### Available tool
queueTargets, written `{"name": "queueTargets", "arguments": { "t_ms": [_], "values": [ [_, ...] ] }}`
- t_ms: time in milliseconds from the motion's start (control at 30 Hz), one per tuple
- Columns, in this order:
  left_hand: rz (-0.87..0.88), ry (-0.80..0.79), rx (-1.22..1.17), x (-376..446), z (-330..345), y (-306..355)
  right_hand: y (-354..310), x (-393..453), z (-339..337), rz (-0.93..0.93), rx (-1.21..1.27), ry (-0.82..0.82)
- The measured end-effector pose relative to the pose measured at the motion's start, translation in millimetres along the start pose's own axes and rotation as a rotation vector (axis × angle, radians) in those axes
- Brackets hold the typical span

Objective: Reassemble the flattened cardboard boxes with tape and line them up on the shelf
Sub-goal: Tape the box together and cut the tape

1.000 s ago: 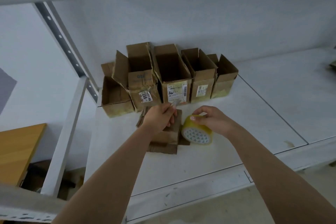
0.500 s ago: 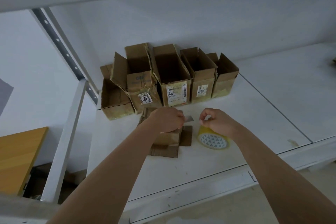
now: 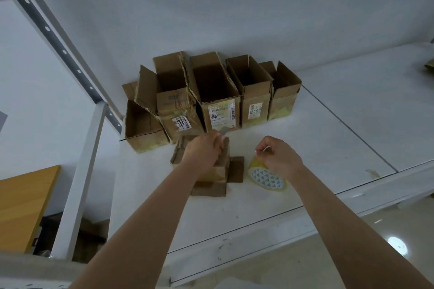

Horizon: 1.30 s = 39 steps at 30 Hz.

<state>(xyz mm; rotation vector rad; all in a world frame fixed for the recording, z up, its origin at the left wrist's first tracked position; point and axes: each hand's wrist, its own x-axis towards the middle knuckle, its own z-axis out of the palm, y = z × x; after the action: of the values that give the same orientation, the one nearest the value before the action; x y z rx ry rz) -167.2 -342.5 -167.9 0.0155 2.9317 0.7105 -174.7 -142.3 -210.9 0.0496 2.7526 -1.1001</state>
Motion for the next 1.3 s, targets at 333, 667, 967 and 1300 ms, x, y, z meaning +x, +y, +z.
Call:
{"name": "queueTargets", "arguments": {
  "t_ms": [333,667,967,1300],
  "values": [
    [-0.163,0.253,0.25,0.4,43.7,20.8,10.3,-9.1,-2.9,0.055,0.266,0.073],
    [0.414,-0.188,0.083,-39.5,-4.2,-30.2,4.6,-18.1,-13.4,0.091,0.378,0.067],
    [0.279,-0.134,-0.223,-52.0,-9.8,-45.1,-38.3,-22.4,-16.2,-0.036,0.347,0.031],
    [0.125,0.229,-0.658,-69.0,-14.2,8.7,-75.7,-50.0,-32.1,-0.222,0.217,0.009]
  ]
}}
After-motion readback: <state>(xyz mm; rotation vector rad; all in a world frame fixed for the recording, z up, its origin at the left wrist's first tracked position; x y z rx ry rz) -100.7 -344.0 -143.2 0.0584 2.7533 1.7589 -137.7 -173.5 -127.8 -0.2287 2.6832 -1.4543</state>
